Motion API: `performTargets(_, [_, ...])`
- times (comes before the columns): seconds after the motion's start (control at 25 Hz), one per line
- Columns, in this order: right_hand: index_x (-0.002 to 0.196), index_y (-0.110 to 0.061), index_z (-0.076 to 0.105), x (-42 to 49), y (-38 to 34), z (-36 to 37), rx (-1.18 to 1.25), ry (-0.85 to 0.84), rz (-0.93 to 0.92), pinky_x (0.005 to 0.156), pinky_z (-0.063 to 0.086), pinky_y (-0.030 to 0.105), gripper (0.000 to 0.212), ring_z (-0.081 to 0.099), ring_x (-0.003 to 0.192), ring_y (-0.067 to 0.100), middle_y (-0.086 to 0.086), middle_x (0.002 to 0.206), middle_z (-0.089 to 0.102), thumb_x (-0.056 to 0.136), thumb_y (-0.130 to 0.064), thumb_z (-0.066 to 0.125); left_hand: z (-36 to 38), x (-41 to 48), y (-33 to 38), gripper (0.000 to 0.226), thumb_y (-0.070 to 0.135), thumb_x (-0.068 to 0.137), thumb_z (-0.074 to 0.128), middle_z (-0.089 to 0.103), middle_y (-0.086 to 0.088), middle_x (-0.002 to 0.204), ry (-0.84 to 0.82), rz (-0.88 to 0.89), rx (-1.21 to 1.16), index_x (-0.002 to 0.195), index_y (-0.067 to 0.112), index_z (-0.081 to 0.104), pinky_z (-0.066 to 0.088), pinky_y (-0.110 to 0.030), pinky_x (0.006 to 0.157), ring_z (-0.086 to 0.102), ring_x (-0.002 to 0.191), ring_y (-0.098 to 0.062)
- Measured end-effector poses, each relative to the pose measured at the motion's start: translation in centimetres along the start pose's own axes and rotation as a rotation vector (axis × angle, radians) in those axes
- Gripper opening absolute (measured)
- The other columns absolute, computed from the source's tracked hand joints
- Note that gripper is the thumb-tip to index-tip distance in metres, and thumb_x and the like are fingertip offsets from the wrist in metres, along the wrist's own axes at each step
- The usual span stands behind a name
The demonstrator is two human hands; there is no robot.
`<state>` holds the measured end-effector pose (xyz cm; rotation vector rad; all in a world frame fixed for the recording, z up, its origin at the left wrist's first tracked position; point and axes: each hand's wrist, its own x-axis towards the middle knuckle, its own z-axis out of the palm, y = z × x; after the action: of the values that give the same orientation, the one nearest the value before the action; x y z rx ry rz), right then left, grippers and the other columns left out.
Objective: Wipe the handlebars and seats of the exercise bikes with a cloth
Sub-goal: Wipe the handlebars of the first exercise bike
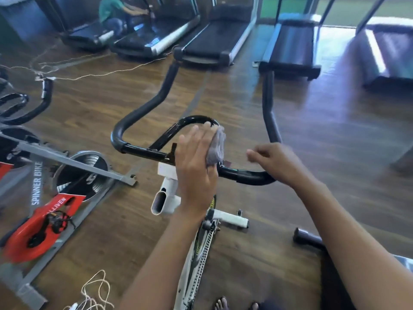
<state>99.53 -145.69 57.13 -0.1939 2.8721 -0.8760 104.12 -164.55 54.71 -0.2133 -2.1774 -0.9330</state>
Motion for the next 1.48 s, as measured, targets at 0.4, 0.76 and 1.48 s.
performTargets(0.4, [0.048, -0.013, 0.06, -1.2, 3.8, 5.6, -0.155, 0.5, -0.346, 0.074, 0.028, 0.03, 0.071, 0.053, 0.065, 0.018, -0.008, 0.04, 0.048, 0.101, -0.056, 0.039, 7.0, -6.4, -6.3, 0.038, 0.003, 0.092, 0.057, 0.061, -0.007, 0.137, 0.324, 0.412, 0.217, 0.128, 0.012, 0.065, 0.029, -0.057, 0.113, 0.053, 0.132, -0.024])
performTargets(0.76, [0.045, -0.027, 0.061, 0.4, 4.6, 7.3, -0.1, 0.763, -0.544, 0.073, 0.049, 0.04, 0.063, 0.061, 0.07, 0.034, 0.012, 0.056, 0.06, 0.099, -0.054, 0.043, 10.0, -6.1, -9.6, 0.067, 0.042, 0.097, 0.056, 0.042, -0.017, 0.153, 0.52, 0.627, 0.447, 0.148, 0.002, 0.04, 0.032, -0.053, 0.115, 0.04, 0.142, -0.034])
performTargets(1.48, [0.045, -0.019, 0.051, 2.1, 5.9, 7.8, 0.021, 1.007, -0.708, 0.08, 0.049, 0.041, 0.066, 0.062, 0.076, 0.035, 0.012, 0.066, 0.065, 0.101, -0.052, 0.037, 12.1, -5.7, -10.8, 0.059, 0.015, 0.099, 0.05, 0.038, -0.01, 0.155, 0.753, 0.643, 0.377, 0.153, 0.01, 0.025, 0.01, -0.05, 0.124, 0.023, 0.151, -0.023])
